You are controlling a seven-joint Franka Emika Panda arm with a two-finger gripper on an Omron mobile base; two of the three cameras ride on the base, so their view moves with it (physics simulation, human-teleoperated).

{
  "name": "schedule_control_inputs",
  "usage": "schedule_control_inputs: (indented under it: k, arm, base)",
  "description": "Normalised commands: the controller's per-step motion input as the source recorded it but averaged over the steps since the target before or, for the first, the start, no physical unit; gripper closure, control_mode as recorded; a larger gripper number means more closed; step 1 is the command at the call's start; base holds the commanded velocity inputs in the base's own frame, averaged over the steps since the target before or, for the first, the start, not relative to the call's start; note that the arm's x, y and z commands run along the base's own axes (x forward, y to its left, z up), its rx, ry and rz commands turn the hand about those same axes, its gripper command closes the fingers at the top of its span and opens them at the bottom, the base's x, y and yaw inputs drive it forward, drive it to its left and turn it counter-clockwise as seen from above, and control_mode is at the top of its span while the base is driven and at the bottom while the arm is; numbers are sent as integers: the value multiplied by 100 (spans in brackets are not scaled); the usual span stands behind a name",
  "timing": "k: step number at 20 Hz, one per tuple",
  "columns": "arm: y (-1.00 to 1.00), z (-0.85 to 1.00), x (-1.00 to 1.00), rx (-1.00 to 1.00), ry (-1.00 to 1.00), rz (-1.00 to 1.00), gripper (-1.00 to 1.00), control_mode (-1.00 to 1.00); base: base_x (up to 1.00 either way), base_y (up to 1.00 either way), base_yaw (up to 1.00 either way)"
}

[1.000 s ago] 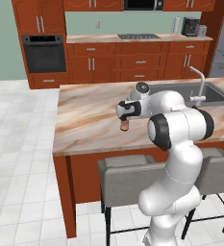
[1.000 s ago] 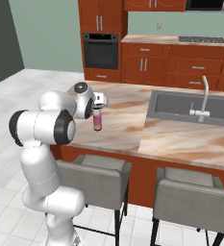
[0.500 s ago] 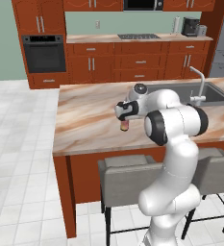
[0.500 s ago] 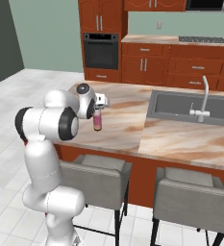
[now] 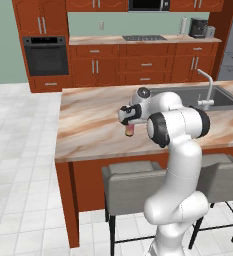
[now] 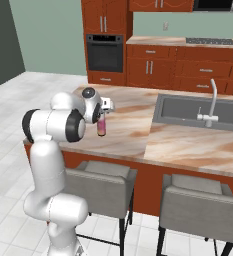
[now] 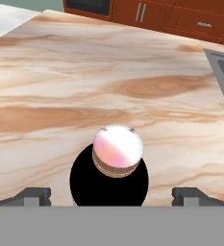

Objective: Place the large bottle from the dining counter next to the other large bottle outside the sink, and place the small bottle from the dining counter next to the other small bottle inside the sink.

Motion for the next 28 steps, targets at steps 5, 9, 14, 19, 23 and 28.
schedule_control_inputs:
  k: [5,9,14,19,23,28]
  arm:
    - [0,-9,7,0,0,0,-100,-100]
    - [0,-4,7,0,0,0,-100,-100]
    - [2,0,24,0,0,0,100,-100]
    - [0,0,23,0,0,0,100,-100]
    - [0,0,16,0,0,0,100,-100]
    - [1,8,-8,0,-7,0,100,-100]
  base:
    - [0,0,0]
    - [0,0,0]
    - [0,0,0]
    - [0,0,0]
    - [0,0,0]
    - [0,0,0]
